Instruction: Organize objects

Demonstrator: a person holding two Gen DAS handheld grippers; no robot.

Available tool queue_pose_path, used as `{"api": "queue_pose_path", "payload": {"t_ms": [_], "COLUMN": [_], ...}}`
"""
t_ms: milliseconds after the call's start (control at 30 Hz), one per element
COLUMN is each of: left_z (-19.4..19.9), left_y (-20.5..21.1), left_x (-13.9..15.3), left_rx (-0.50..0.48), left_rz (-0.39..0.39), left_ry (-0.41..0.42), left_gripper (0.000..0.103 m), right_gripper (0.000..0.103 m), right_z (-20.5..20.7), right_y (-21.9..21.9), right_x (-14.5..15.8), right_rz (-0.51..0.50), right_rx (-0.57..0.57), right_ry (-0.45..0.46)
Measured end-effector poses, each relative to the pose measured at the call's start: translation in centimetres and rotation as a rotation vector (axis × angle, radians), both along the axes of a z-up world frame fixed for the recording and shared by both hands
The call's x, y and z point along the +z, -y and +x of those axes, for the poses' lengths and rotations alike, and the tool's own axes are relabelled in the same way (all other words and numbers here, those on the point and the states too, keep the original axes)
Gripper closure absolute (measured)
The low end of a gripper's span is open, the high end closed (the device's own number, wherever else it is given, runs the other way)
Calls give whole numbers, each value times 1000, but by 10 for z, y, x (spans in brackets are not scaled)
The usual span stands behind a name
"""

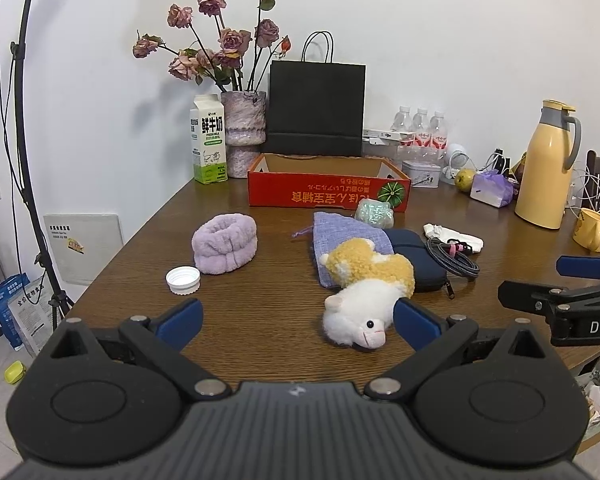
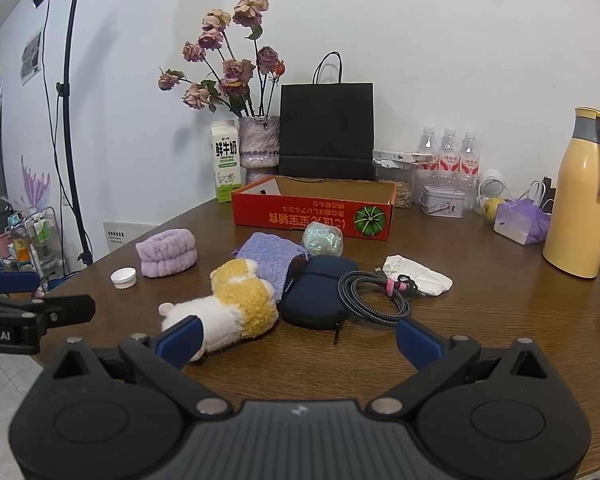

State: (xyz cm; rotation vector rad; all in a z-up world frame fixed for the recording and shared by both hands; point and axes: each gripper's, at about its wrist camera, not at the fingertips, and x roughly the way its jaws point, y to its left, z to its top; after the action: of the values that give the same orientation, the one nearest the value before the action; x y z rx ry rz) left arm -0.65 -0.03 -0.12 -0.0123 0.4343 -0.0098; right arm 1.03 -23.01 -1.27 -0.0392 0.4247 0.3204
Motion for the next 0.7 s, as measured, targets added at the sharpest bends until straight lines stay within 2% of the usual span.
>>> {"api": "queue_pose_path", "payload": {"t_ms": [700], "left_z": [-1], "left_y": [-1], "left_x": [-2], "left_rx": [-15], "left_rz": [-18], "left_ry": [8], "left_gripper": [0], "right_gripper": [0], "right_z": [-1], "right_y": [0], "right_x": [-1], "right_rz": [-8], "right_rx": [-3], "right_ry": [1]}}
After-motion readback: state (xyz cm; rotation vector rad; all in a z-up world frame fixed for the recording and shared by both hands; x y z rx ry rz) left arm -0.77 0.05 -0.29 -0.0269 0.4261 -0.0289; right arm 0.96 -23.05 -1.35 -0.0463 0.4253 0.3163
